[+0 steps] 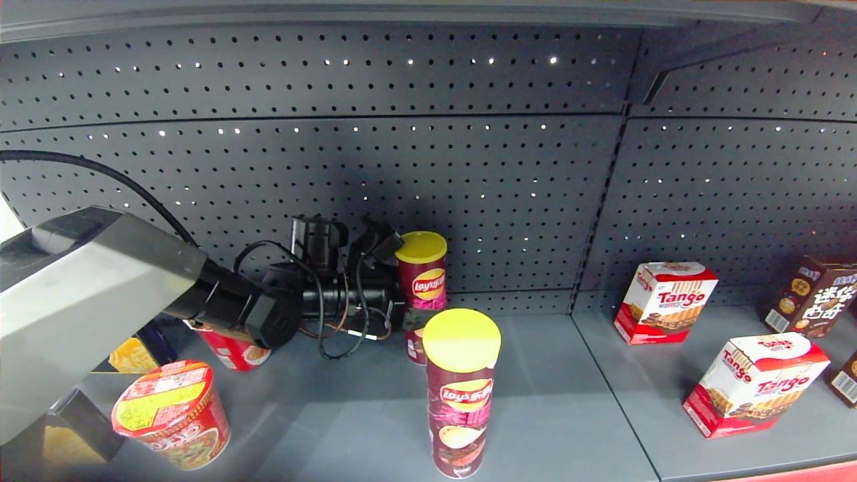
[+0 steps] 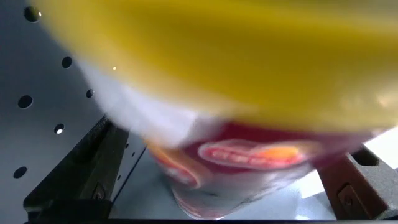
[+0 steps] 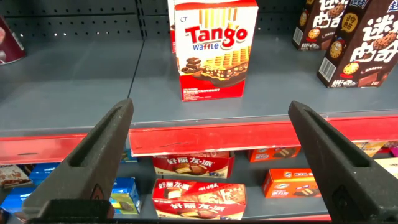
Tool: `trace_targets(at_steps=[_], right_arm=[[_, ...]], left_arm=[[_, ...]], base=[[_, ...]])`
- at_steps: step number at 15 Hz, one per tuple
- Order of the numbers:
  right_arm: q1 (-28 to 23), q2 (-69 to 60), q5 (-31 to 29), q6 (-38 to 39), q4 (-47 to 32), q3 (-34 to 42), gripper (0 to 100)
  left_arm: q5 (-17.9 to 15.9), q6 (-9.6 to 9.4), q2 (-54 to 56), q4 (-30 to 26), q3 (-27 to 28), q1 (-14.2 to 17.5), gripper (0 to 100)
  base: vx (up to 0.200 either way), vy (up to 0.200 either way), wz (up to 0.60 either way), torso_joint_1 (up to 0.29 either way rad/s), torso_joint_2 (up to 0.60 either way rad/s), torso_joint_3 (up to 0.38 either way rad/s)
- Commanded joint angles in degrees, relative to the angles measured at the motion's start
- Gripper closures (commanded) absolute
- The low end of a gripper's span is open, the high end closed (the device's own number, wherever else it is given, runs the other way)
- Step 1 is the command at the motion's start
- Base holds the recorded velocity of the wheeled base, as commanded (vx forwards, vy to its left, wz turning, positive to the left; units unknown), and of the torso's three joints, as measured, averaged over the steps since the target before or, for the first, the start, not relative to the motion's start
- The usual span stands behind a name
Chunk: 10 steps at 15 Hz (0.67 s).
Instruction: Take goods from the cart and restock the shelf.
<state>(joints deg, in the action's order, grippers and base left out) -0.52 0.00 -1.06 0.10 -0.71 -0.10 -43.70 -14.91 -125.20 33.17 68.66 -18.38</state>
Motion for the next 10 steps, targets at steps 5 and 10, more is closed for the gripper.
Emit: trace_targets(at_steps=[5,10], right_arm=[[0.0,0.0,0.0,0.0,0.0,0.0,0],[0.0,0.0,0.0,0.0,0.0,0.0,0]], left_arm=[[0.3,-3.46,0.5,0.0,-2.1,2.2,0],[0.2,-4.34,5.0,0.0,-5.6,5.0,0]], base=[[0.0,0.0,0.0,0.0,0.0,0.0],[0.0,0.0,0.0,0.0,0.0,0.0]])
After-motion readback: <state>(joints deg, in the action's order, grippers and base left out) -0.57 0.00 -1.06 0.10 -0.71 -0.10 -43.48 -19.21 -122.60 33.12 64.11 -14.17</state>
